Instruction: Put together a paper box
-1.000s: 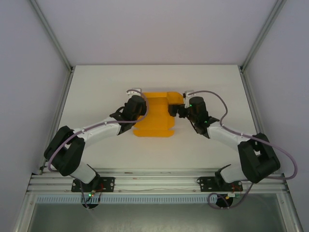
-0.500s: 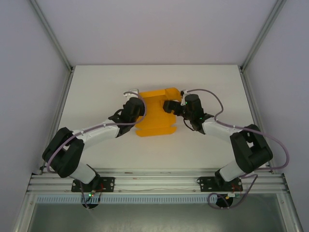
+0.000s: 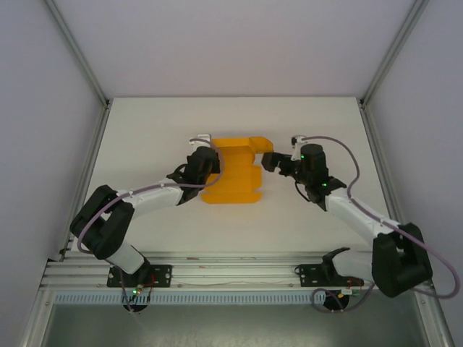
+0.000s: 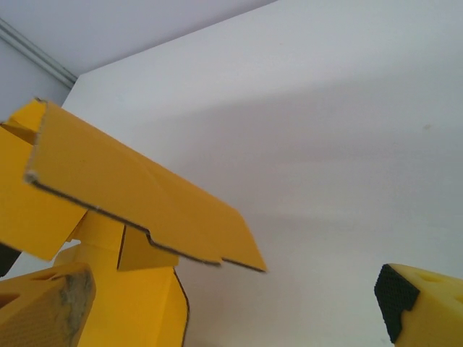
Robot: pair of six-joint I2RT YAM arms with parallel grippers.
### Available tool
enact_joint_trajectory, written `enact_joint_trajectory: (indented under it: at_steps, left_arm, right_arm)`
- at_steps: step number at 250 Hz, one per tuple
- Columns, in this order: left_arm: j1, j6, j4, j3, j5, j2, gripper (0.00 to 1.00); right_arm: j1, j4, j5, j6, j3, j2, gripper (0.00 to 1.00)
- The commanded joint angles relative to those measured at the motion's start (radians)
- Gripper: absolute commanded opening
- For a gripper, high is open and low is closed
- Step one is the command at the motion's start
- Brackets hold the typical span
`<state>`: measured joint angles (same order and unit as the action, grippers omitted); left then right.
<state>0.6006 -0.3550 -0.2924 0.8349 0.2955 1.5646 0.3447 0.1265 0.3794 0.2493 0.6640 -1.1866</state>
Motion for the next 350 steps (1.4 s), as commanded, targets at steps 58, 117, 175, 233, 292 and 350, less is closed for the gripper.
enact_joint_trajectory:
  at_steps: [58, 117, 175, 233, 292, 350]
  left_arm:
    - [-0.001, 0.035, 0.0, -0.008, -0.128, -0.03, 0.0]
    - [-0.001, 0.043, 0.011, -0.004, -0.141, -0.048, 0.0]
    - [-0.001, 0.03, 0.024, 0.02, -0.113, -0.031, 0.0]
    - [-0.001, 0.014, 0.052, 0.054, -0.115, 0.001, 0.0]
    - [-0.002, 0.008, 0.059, 0.064, -0.123, 0.01, 0.0]
    - [-0.001, 0.039, 0.076, 0.064, -0.128, 0.013, 0.0]
  right_arm:
    - [-0.253, -0.191, 0.169, -0.111, 0.085, 0.021, 0.82]
    - [-0.25, -0.333, 0.449, -0.356, 0.283, -0.209, 0.6]
    - [-0.156, -0.488, 0.575, -0.577, 0.336, -0.247, 0.51]
    - [-0.114, -0.434, 0.671, -0.545, 0.33, -0.275, 0.49]
    - [-0.033, -0.354, 0.559, -0.511, 0.366, -0.342, 0.47]
    - [0.004, -0.185, 0.202, -0.478, 0.314, -0.293, 0.46]
